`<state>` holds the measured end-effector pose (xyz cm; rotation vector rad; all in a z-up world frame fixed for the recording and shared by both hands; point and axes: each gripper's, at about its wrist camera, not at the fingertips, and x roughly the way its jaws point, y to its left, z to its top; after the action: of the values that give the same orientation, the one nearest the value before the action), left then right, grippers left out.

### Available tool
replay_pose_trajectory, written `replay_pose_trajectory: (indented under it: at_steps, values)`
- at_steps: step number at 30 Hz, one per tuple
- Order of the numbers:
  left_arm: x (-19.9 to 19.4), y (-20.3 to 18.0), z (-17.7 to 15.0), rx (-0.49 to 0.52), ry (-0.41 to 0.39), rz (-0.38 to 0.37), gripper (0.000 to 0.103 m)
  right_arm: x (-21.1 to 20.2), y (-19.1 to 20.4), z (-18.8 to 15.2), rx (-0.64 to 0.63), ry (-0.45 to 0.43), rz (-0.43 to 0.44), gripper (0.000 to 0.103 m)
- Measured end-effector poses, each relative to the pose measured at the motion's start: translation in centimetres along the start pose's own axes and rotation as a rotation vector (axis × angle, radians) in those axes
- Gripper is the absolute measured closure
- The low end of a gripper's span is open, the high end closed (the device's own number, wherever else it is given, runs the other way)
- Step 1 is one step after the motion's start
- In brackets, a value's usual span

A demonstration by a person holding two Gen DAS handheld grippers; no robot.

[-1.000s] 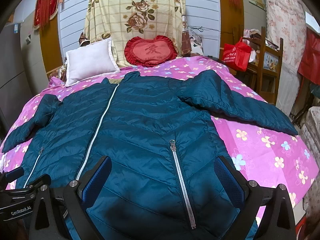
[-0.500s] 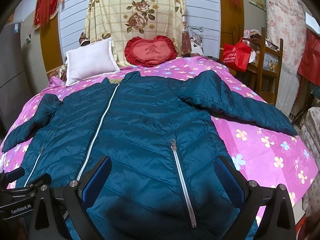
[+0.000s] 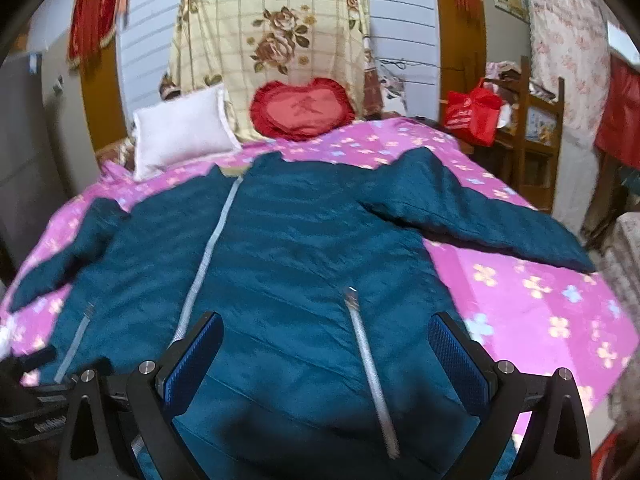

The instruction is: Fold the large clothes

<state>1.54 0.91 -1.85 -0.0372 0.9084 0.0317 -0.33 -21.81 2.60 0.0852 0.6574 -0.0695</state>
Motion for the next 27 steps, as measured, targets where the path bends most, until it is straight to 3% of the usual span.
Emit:
replay_pose_trajectory:
  at_steps: [6, 9, 10, 12, 16, 19, 25, 27]
  values:
    - [-0.4, 1.7, 0.9, -0.011, -0.029, 0.029, 0.000, 0.4, 2.6, 4.0, -0.032, -0.082, 0.041, 0.001]
    - [-0.7, 2.8, 1.9, -0.015, -0.055, 0.041, 0.000, 2.0, 3.4, 3.3, -0.046, -0.127, 0.035, 0.001]
    - [-0.8, 3.1, 2.2, -0.016, -0.067, 0.048, 0.000, 2.7, 3.4, 2.8, -0.032, -0.113, 0.030, 0.001]
    - [-0.7, 3.6, 2.7, -0.009, -0.093, 0.067, 0.000, 4.5, 2.8, 2.8, 0.030, 0.004, 0.025, 0.002]
    - [0.1, 4.2, 3.3, 0.006, -0.116, 0.089, 0.000, 4.2, 1.7, 2.7, 0.088, -0.016, 0.031, 0.001]
    - [0.9, 4.6, 3.4, -0.006, -0.107, 0.062, 0.000, 4.2, 1.4, 2.5, 0.085, -0.011, 0.022, 0.001]
    - [3.1, 4.4, 3.0, -0.009, -0.025, -0.095, 0.000, 3.4, 1.1, 1.9, 0.094, -0.070, 0.061, 0.001]
    - [3.4, 4.3, 3.0, -0.011, -0.009, -0.089, 0.000, 3.1, 1.1, 1.8, 0.087, -0.086, 0.061, 0.001]
